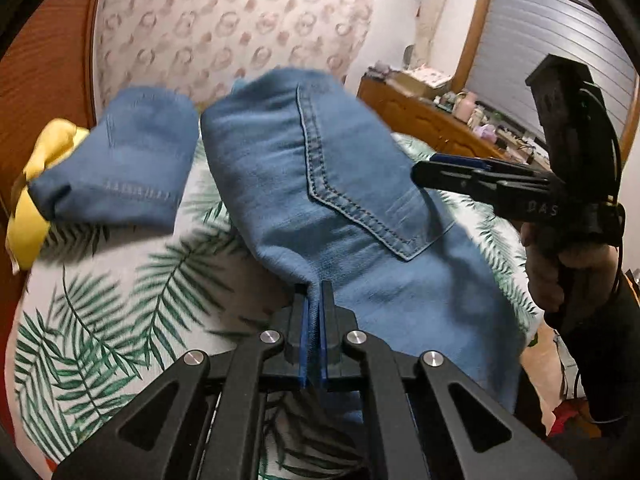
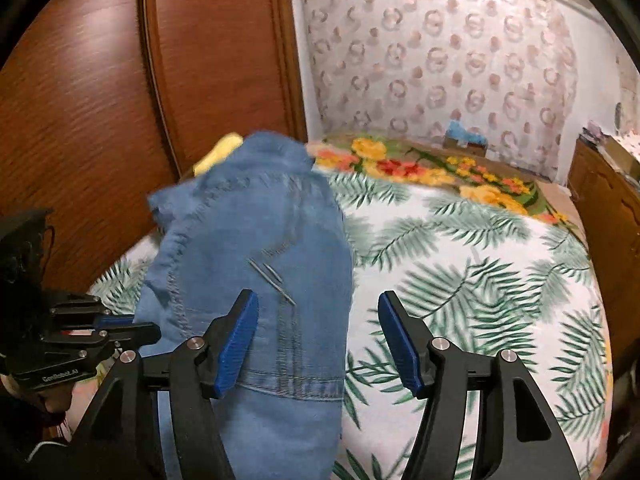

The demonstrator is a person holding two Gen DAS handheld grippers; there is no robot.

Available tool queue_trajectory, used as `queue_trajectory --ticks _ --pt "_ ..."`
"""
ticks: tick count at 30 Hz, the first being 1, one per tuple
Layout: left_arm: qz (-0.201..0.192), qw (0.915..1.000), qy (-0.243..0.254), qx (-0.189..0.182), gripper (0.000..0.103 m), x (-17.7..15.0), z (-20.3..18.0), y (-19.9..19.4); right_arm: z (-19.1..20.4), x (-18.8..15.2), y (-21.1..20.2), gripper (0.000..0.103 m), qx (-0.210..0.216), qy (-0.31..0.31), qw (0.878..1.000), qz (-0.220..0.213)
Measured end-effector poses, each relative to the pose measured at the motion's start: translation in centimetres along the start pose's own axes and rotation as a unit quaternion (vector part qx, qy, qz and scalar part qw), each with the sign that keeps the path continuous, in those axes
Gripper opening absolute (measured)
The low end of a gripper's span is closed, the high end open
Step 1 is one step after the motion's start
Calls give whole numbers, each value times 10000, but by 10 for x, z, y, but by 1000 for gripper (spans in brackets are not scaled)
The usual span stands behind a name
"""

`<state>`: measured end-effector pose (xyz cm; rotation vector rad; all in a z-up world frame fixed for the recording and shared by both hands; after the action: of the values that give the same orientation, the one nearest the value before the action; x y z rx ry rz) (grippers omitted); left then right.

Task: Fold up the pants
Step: 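Grasp the folded jeans bundle with both grippers at its edges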

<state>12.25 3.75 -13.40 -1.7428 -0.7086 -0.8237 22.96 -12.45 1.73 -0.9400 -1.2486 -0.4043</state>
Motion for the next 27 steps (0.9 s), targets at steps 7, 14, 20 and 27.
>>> queue_trajectory --ticks 7,14,20,27 --pt "32 10000 -29 27 5 -3 0 9 -30 -18 35 78 -52 344 9985 413" --pt "-37 9998 -164 102 26 5 4 0 -40 -18 33 79 88 481 9977 477" --pt "-301 9993 -99 199 57 30 12 0 -33 -1 19 79 310 527 9976 315" --pt "-217 9990 -13 387 57 45 21 24 -40 8 34 79 326 404 9976 453"
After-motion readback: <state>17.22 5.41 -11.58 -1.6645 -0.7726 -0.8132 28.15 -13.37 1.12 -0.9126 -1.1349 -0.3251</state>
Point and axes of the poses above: each gripper's, at about its wrist camera, not at the fingertips, and y roughly the way its jaws point, z to its left, x to its top, the point moved 7 cm from there along y, roughly the way its jaws point, and after that the axes turned 8 degrees about -z, right-handed, at the moved point
